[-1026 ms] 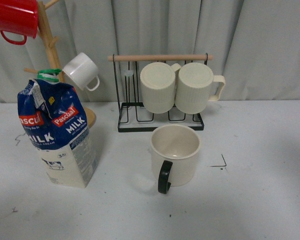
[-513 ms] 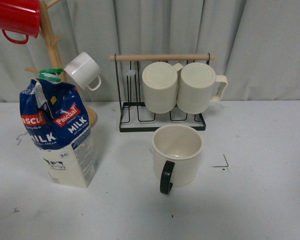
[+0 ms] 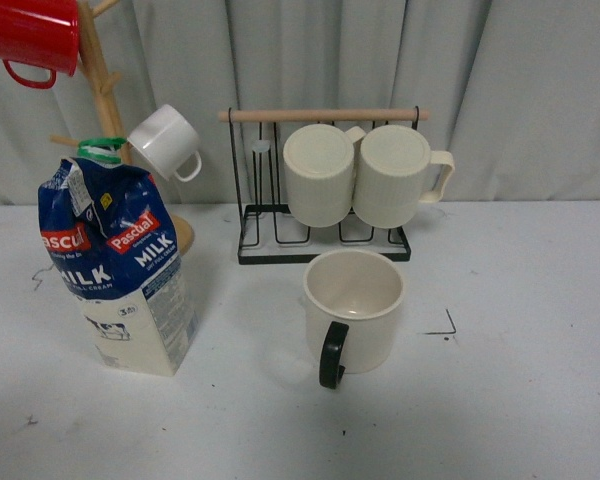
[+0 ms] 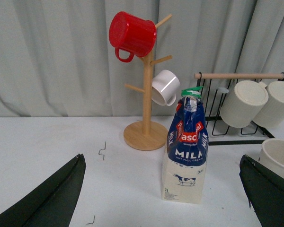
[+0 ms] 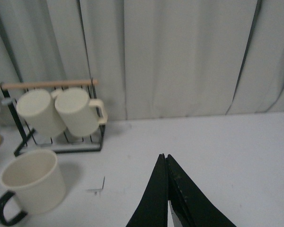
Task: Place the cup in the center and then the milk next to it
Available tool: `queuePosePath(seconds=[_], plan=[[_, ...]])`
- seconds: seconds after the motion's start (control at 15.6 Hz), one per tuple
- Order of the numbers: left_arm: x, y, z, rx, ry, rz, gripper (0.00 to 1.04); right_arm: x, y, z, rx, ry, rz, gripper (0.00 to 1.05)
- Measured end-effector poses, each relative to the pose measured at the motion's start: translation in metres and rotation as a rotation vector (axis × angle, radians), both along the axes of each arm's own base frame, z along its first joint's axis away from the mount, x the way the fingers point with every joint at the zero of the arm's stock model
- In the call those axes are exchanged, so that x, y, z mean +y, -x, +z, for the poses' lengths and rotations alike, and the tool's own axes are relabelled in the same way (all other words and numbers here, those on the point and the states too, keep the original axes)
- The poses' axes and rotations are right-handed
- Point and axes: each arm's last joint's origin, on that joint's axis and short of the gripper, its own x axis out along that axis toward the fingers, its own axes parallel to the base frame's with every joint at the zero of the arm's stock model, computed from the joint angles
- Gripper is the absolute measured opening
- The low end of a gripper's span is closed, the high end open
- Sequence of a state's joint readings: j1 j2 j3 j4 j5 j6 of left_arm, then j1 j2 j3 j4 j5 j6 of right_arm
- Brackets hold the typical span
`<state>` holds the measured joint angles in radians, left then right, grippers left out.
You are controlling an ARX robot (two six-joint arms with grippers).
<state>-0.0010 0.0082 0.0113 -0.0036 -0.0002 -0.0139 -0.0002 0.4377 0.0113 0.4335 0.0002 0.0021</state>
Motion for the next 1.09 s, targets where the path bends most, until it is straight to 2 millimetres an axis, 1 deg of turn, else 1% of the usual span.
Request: queuePosePath(seconds=[0.71,0.77,0.83,0.9,1.09], plan=[[0.0,0.0,0.0,0.0,0.0,0.0,0.98,0.0,0.017,0.001,-0.009,0.0,0.0,0.02],[0.0,0.0,0.0,0.0,0.0,0.0,0.98,0.0,0.018,0.0,-0.003,0.0,0.0,0.02],[0.0,0.0,0.0,0.0,0.0,0.0,0.98,0.0,0.025,-0.006,0.047,0.0,0.001,0.02],[0.0,0.0,0.0,0.0,0.0,0.001,0.98,0.0,0.028,-0.002,-0.001,0.0,0.0,0.02],[0.0,0.0,0.0,0.0,0.0,0.0,0.98,0.0,0.028,0.001,-0.018,0.0,0.0,0.02]])
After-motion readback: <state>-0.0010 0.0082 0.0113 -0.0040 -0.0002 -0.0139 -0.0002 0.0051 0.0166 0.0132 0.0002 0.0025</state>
